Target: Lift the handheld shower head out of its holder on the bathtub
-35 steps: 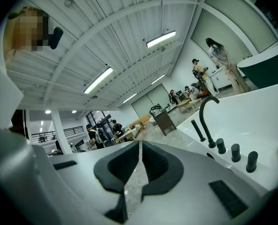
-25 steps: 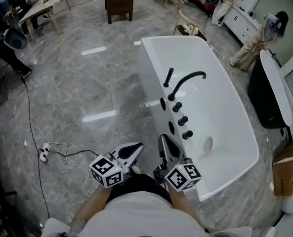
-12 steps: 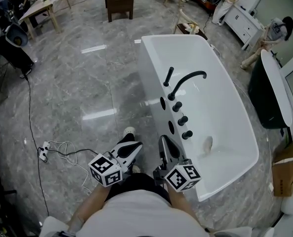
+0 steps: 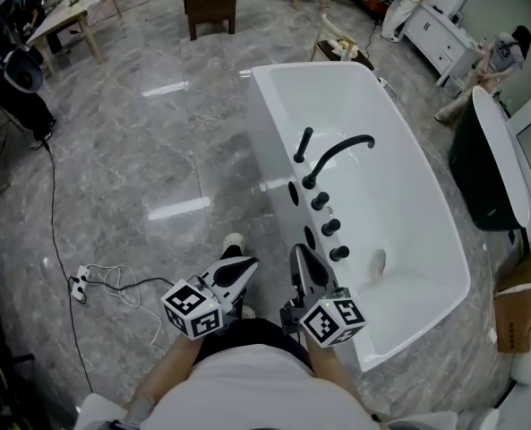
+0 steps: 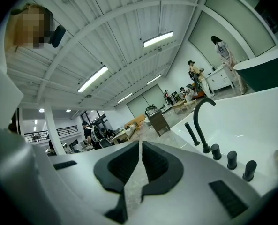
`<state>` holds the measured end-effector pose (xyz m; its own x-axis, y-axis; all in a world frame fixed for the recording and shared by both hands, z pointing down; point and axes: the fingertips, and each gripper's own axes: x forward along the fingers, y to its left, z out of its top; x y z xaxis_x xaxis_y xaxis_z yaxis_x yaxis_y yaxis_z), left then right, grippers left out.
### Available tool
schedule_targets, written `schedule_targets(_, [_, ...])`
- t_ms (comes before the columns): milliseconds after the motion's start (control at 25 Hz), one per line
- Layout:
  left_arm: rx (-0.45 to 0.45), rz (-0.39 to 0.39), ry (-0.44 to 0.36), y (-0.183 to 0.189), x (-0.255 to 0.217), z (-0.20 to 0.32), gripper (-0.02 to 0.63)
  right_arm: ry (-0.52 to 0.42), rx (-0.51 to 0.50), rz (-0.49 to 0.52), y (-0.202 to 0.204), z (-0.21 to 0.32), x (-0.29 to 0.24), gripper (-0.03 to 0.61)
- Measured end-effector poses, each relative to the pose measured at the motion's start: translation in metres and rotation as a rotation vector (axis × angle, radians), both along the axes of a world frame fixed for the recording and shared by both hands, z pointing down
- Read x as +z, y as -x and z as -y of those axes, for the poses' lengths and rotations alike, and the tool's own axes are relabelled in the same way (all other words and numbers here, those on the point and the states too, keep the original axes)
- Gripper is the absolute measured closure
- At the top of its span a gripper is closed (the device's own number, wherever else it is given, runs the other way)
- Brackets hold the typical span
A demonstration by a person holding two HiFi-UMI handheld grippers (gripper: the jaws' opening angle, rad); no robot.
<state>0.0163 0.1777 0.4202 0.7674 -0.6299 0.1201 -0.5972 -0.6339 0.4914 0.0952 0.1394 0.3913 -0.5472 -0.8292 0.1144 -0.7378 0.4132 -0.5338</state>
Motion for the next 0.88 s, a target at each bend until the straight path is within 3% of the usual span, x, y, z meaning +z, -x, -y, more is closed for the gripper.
schedule_targets(880, [0.095,0.008,0.007,0.018,-0.006,0.182,0.601,0.007,0.079,-0.027,0.016,0.171,-0.005,0.558])
